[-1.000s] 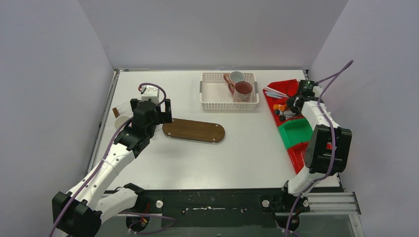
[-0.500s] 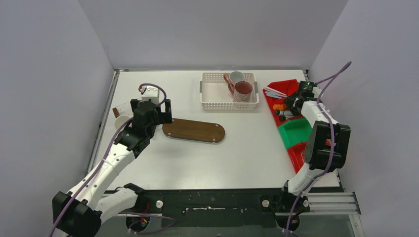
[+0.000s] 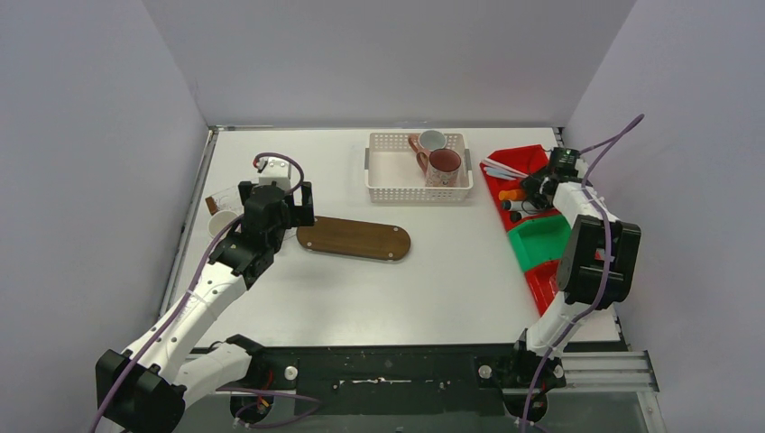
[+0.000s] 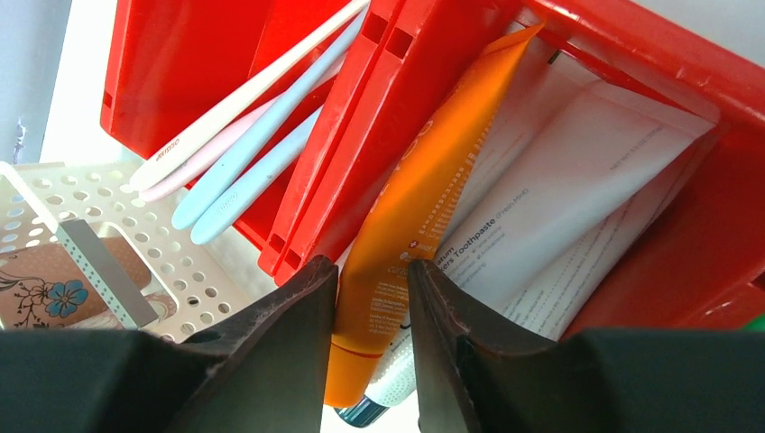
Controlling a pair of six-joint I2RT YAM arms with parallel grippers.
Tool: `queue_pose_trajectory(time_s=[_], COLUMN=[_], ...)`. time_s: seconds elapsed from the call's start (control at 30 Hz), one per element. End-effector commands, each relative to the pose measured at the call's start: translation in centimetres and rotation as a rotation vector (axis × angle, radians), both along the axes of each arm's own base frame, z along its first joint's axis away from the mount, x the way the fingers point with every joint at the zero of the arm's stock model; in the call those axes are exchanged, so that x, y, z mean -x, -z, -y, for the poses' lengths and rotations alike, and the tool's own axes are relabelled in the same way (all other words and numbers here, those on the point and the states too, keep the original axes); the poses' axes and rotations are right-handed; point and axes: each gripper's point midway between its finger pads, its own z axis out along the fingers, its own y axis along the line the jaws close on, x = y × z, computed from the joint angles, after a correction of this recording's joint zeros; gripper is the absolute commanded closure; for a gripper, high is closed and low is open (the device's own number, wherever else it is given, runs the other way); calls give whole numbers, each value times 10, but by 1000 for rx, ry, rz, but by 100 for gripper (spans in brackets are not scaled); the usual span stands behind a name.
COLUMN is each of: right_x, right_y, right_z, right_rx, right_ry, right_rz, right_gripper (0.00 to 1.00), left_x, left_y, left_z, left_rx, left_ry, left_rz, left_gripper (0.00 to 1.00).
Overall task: Prepare toiletry sets of a toothbrush and toothpaste on the tray
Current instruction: Pick up the toothpaste from the storage box.
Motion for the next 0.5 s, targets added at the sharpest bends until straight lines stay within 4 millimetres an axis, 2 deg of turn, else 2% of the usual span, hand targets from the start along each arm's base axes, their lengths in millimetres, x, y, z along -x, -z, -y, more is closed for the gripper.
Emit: queue_pose_trajectory(time_s=[0.0,0.1,0.3,0.47], right_x=[4,5,7,13], right_y=[15,3,-20,-32], right_z=[2,4,5,-4], right_rx=[-18,-7,6,-10], right_ry=[-23,-32,-48,-81], right_rz=[-46,-26,17,66], right_gripper=[70,77,100,100], left_x=[-6,-6,-6,-6], left_y=[-16,-15,-15,-15], left_z=[2,3,5,7], left_rx=[21,22,30,41], left_ry=[8,12,19,29], left_rz=[63,61,60,59], left_gripper=[3,3,3,3])
